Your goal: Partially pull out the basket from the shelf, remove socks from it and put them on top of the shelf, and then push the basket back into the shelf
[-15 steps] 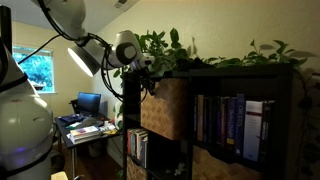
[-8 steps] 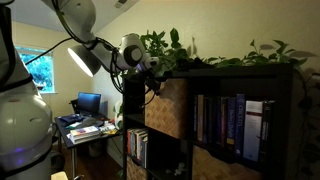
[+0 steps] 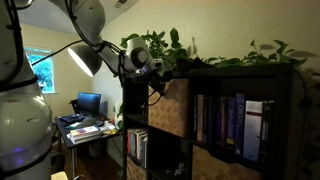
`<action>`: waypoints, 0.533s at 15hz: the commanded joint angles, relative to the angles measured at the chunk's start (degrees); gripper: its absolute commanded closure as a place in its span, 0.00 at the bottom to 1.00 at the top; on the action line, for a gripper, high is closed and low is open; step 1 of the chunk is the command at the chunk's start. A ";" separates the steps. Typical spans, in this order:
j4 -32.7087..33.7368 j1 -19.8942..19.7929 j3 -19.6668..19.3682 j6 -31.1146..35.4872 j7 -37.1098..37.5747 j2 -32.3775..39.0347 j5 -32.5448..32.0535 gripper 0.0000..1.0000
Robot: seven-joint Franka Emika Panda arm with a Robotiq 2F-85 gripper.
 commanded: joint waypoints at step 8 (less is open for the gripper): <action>1.86 3.62 -1.39 -12.27 -4.16 -3.95 4.71 0.47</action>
